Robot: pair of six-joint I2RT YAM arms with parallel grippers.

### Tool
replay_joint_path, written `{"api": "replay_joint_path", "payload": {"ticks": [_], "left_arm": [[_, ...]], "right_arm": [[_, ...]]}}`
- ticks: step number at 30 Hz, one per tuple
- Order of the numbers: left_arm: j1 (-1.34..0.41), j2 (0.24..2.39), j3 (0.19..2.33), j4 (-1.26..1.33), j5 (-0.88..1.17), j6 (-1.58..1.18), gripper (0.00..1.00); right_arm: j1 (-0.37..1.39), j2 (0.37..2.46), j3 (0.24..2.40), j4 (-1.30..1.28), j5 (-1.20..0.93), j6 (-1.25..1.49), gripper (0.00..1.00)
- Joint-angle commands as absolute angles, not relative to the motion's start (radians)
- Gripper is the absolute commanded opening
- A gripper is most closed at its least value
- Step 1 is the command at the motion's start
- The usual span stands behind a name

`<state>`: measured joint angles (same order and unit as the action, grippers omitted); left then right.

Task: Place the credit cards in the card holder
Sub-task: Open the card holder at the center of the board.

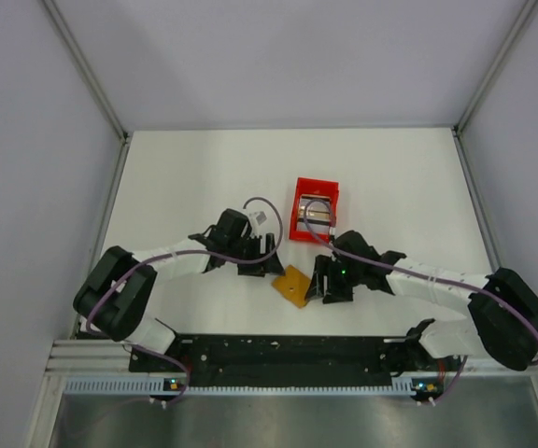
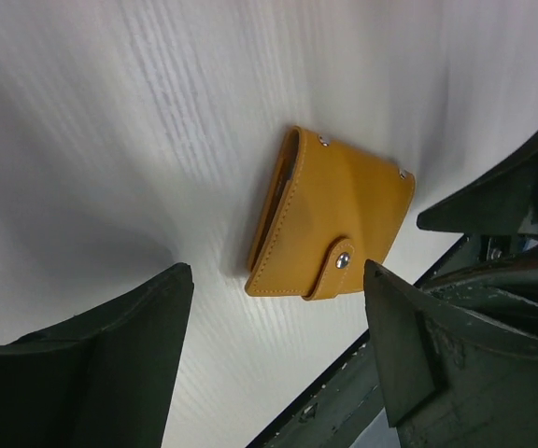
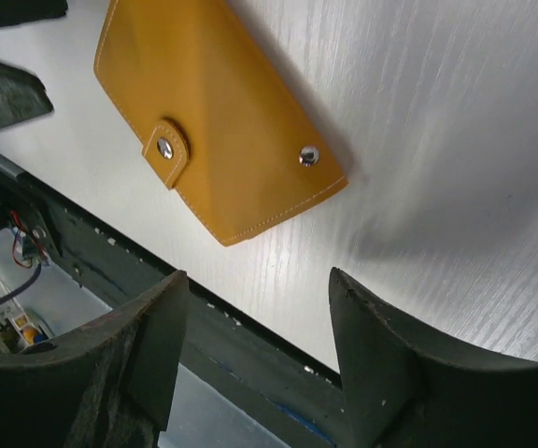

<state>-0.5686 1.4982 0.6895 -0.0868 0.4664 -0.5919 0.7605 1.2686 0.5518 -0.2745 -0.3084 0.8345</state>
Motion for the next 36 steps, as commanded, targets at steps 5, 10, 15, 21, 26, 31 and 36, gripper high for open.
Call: {"api": "replay_joint_path", "payload": {"ticks": [5, 10, 15, 21, 26, 31, 36], "left_arm": [[-0.63, 1.546, 0.704, 0.031, 0.523, -0.618, 0.61], [-0.652, 1.508, 0.649, 0.037, 0.489, -0.667, 0.5], [-0.67, 1.437, 0.58, 0.034, 0.446, -0.727, 0.42], [-0.698, 1.382, 0.534, 0.037, 0.417, -0.779, 0.31], [-0.701, 1.292, 0.551, -0.109, 0.263, -0.773, 0.34], [-0.701, 1.178, 0.62, -0.213, 0.123, -0.723, 0.51], [-0.699, 1.258, 0.721, -0.215, 0.123, -0.638, 0.66]], "right_arm": [[0.709, 1.402, 0.663, -0.137, -0.37, 0.813, 0.58], [0.7, 1.477, 0.755, -0.138, -0.336, 0.75, 0.54], [0.681, 1.586, 0.862, -0.155, -0.357, 0.648, 0.53], [0.676, 1.703, 0.988, -0.201, -0.463, 0.52, 0.51], [0.675, 1.678, 1.014, -0.265, -0.382, 0.453, 0.51], [0.667, 1.528, 0.982, -0.295, -0.25, 0.365, 0.54], [0.664, 1.473, 0.921, -0.273, -0.325, 0.394, 0.53]]}}
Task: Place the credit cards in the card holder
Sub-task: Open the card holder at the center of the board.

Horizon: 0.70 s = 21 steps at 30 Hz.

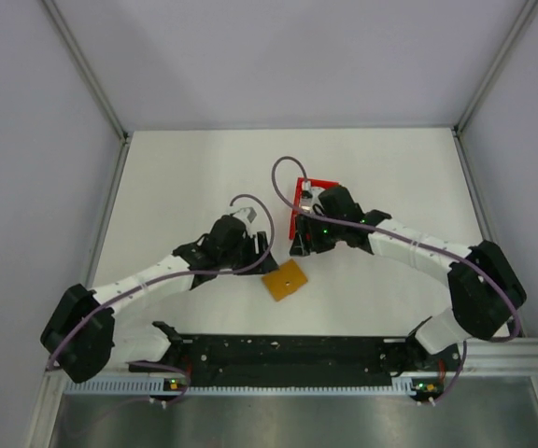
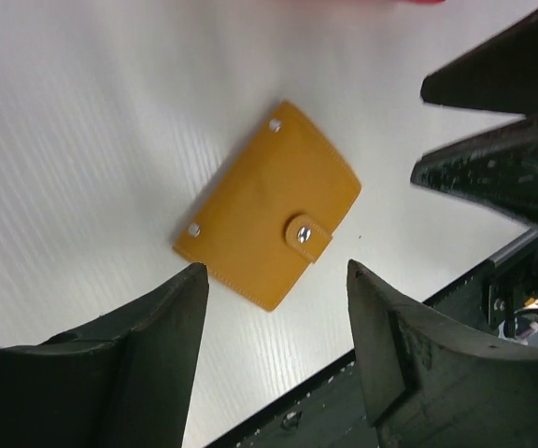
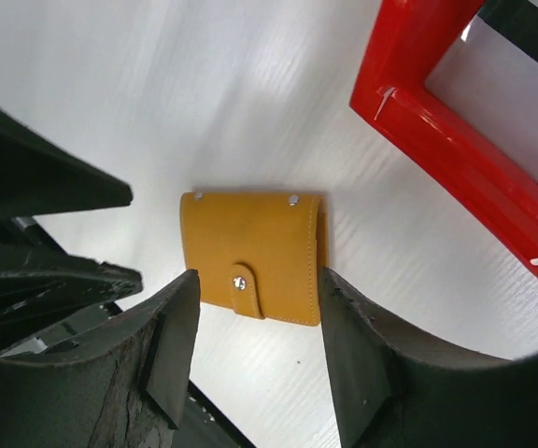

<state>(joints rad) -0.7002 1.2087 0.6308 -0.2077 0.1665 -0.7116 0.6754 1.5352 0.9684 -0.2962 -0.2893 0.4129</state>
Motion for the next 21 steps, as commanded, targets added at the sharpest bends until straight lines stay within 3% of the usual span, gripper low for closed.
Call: {"api": "replay_joint_path", "payload": {"ticks": [1, 9, 17, 21], "left_arm": [[-0.699, 1.282, 0.733, -0.21, 0.132, -0.628, 0.66], [-0.7, 1.425, 0.749, -0.199, 0.184, -0.557, 0.67], [-0.699, 1.476, 0.715, -0.172, 0.192, -0.542, 0.67], [-0.701, 1.491, 0.704, -0.187, 0.189, -0.54, 0.61]], "right_arm": [[0.664, 1.47, 0.899, -0.259, -0.349, 0.414, 0.52], [0.666, 1.459, 0.729, -0.054, -0.55, 0.538, 0.46], [0.664, 1.511, 0.721, 0.052, -0.609, 0.583, 0.46], [0.666, 1.561, 0.739, 0.046, -0.612, 0.583, 0.46]]}}
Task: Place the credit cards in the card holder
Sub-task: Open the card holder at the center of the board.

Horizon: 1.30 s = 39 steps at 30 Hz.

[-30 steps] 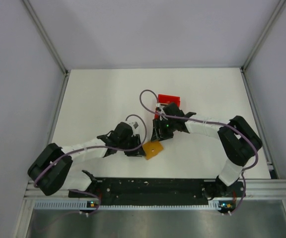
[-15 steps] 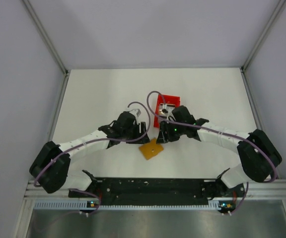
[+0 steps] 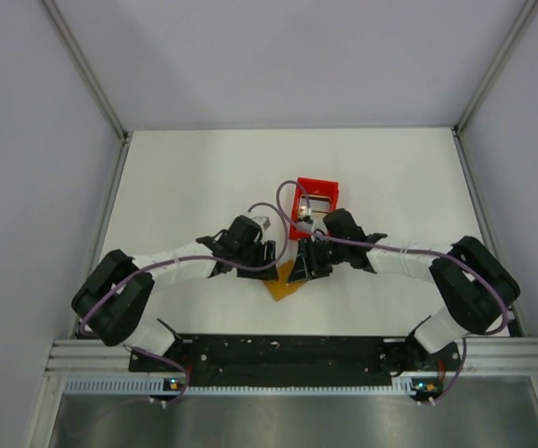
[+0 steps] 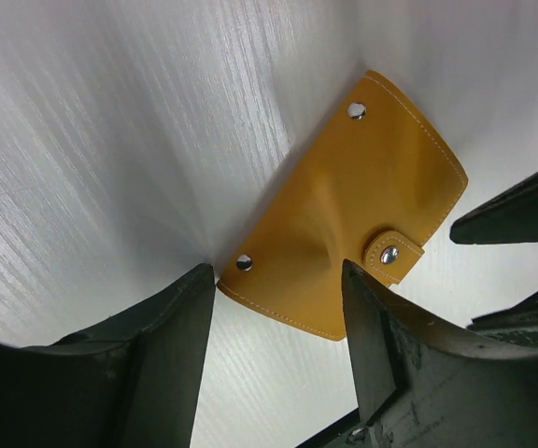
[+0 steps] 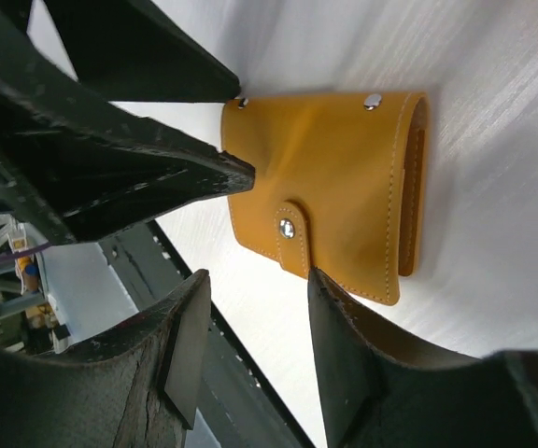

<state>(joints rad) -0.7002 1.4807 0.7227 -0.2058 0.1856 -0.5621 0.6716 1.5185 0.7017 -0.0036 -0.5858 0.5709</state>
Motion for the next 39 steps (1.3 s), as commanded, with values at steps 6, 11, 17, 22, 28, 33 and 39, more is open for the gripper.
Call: {"api": "replay_joint_path", "payload": {"ticks": [6, 11, 17, 22, 28, 33, 39], "left_arm": [[-0.701, 1.503, 0.684, -0.187, 0.181, -0.54, 0.53], [-0.699, 1.531, 0.686, -0.189, 0.192, -0.546, 0.4], [-0.7, 1.537, 0.658, -0.161, 0.189, -0.597, 0.3], [-0.701, 1.551, 0.638, -0.135, 0.192, -0.644, 0.17], [-0.706, 1.551, 0.618, -0.107, 0.189, -0.699, 0.04], [-0.715, 1.554, 0.617, -0.106, 0.184, -0.719, 0.0], [-0.719, 1.562, 0.615, -0.109, 0.173, -0.732, 0.0]], "right_arm": [[0.664, 1.614, 0.726, 0.077, -0.607, 0.58, 0.45], [0.666, 1.655, 0.713, 0.087, -0.614, 0.598, 0.45], [0.667, 1.701, 0.687, 0.156, -0.678, 0.643, 0.42], [0.681, 1.73, 0.695, 0.179, -0.684, 0.672, 0.37], [0.738, 1.75, 0.715, 0.167, -0.586, 0.69, 0.31], [0.778, 1.759, 0.713, 0.172, -0.48, 0.704, 0.1], [0.818, 1.678, 0.701, 0.192, -0.347, 0.594, 0.0]]}}
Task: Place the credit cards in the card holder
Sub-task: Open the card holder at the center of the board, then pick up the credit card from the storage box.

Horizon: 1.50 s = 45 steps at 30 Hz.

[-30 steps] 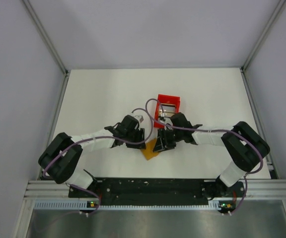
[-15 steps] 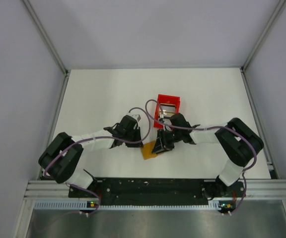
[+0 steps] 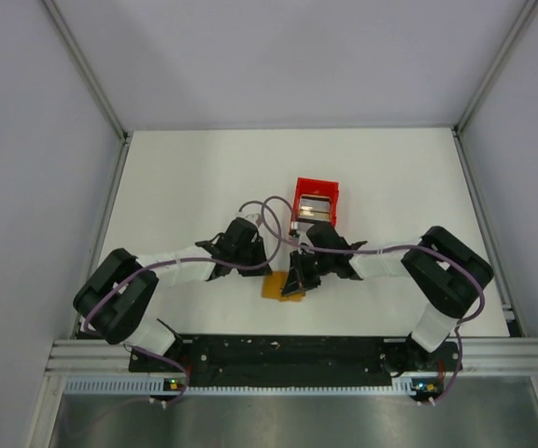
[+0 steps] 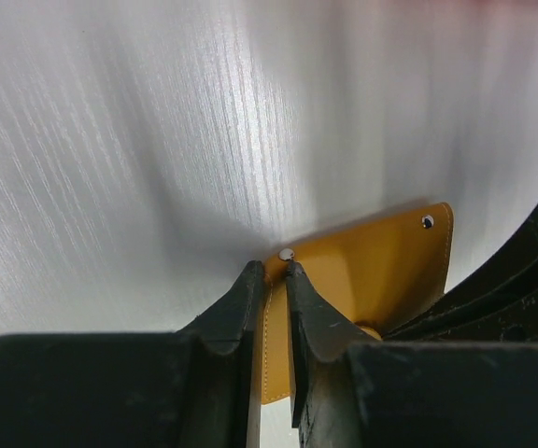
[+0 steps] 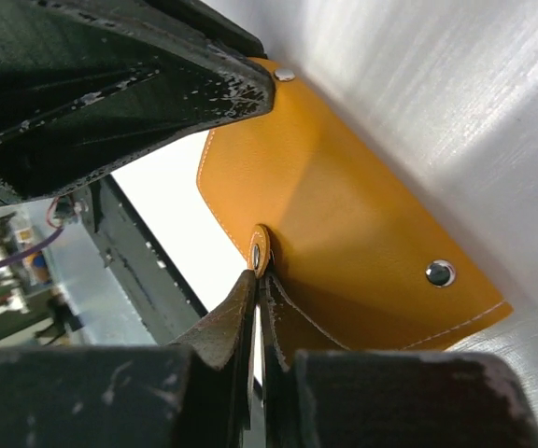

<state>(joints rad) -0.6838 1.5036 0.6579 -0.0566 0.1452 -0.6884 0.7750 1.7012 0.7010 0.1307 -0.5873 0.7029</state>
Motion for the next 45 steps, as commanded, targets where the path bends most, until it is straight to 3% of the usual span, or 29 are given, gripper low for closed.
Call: {"api": "replay_joint_path", "payload": {"ticks": [1, 10, 18, 32, 35, 38, 45], "left_arm": [[-0.719, 1.565, 0.62, -0.115, 0.167, -0.735, 0.0], [-0.721, 1.595, 0.623, -0.15, 0.123, -0.788, 0.0], [-0.719, 1.603, 0.615, -0.14, 0.112, -0.818, 0.0], [-0.719, 1.571, 0.614, -0.163, 0.084, -0.824, 0.0], [-0.719, 1.545, 0.635, -0.192, 0.065, -0.808, 0.12], [-0.719, 1.517, 0.663, -0.222, 0.046, -0.798, 0.27], [-0.719, 1.502, 0.704, -0.25, 0.043, -0.787, 0.31]], "right_arm": [[0.824, 1.655, 0.683, 0.23, -0.344, 0.571, 0.0], [0.854, 1.563, 0.513, 0.644, -0.417, 0.417, 0.0], [0.87, 1.562, 0.463, 0.771, -0.52, 0.333, 0.0], [0.917, 1.442, 0.448, 0.614, -0.466, 0.15, 0.0], [0.917, 1.367, 0.449, 0.504, -0.503, 0.164, 0.15], [0.917, 1.318, 0.463, 0.347, -0.561, 0.158, 0.22], [0.919, 1.299, 0.436, 0.202, -0.661, 0.163, 0.28]]}}
